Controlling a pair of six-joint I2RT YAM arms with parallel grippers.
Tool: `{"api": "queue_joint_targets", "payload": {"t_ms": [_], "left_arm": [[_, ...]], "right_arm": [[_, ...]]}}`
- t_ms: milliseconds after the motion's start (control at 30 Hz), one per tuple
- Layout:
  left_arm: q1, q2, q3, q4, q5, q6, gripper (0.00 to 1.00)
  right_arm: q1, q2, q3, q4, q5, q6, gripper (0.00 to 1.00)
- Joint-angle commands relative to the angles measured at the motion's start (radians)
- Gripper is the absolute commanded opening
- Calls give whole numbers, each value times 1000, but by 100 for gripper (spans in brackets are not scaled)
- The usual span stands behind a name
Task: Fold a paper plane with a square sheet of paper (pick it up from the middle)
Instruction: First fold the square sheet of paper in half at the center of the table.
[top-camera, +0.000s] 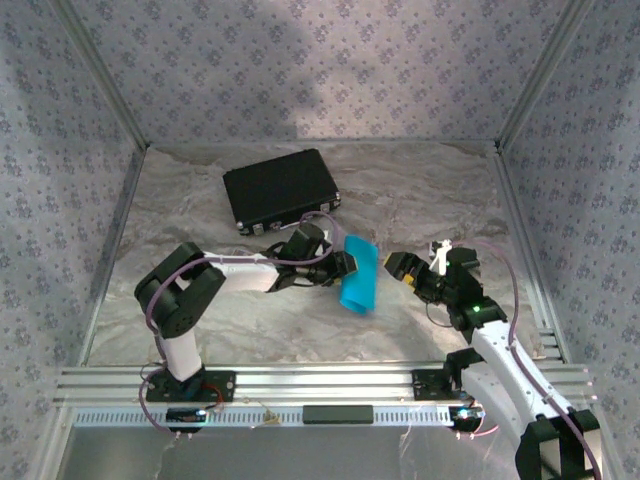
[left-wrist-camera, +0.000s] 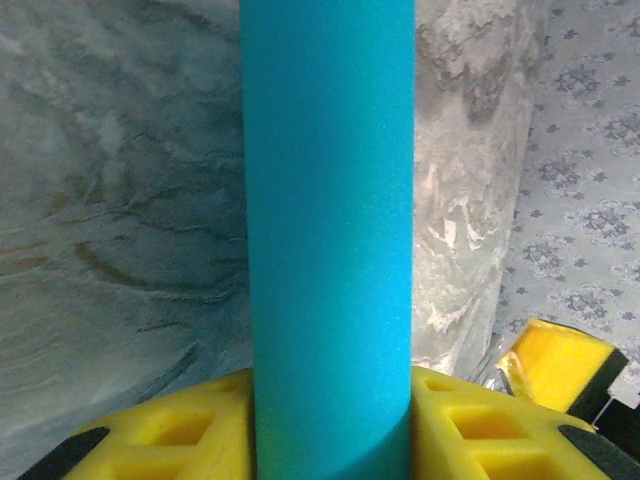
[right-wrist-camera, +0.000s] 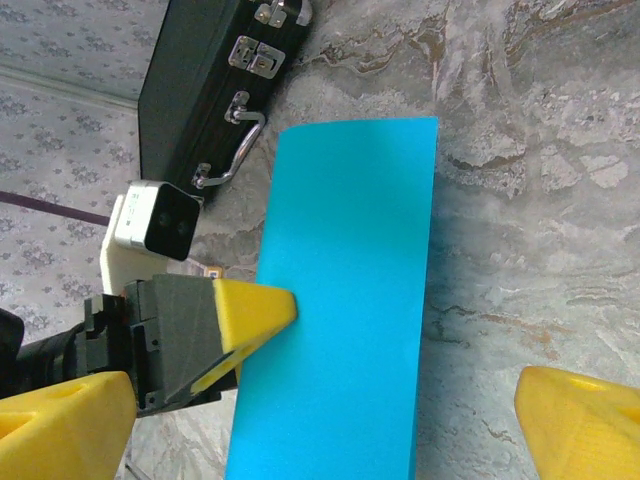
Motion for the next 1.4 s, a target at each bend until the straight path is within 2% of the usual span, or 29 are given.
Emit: {"api": "queue_joint_targets", "payload": {"t_ms": [0,967,1367], "left_arm": [[5,21,-13,10,9,0,38],[3,51,-52,-35,-44,11,41],[-7,33,-14,-165,-94,67,49]], "right_arm": [[-4,3,23,17,-19,-11,99],[27,47,34,7,-4,-14,99],[34,74,44,4,-6,-22,99]]}}
